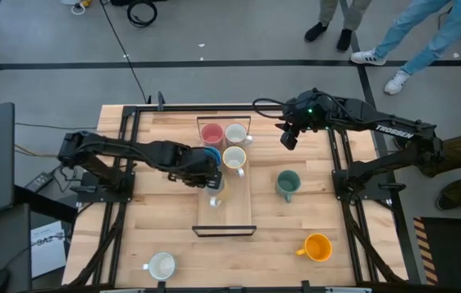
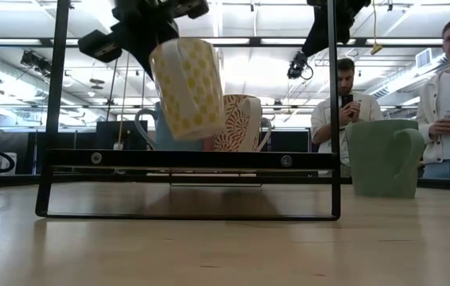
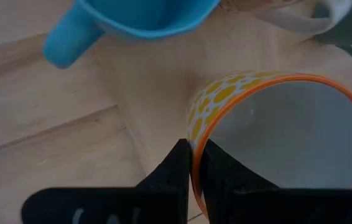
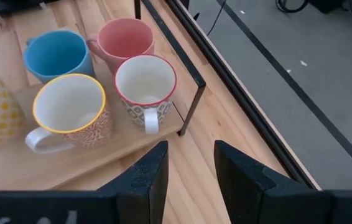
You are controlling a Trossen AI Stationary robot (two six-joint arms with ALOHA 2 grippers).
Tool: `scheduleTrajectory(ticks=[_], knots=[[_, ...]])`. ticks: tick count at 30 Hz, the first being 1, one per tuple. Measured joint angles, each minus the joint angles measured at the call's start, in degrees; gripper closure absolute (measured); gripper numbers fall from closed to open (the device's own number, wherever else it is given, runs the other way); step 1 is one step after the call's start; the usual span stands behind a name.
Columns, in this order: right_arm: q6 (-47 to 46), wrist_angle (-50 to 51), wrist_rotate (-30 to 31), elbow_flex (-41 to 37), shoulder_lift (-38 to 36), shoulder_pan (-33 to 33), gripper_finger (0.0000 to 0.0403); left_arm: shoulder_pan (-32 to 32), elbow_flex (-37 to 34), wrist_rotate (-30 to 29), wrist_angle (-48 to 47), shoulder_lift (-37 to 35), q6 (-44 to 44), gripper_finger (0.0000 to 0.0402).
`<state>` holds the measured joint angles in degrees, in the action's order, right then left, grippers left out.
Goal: Place coffee mugs
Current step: Put the yellow patterned mug on the shelf
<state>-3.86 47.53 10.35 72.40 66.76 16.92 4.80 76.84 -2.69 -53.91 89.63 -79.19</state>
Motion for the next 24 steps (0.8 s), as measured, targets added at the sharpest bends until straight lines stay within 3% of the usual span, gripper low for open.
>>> scheduleTrajectory(ticks=[24], knots=[[0.0,-1.5,0.0,0.0,0.0,-7.6,0.0268,-0.1,0.0,-1.1,6.0,3.8,-7.6,0.0362]])
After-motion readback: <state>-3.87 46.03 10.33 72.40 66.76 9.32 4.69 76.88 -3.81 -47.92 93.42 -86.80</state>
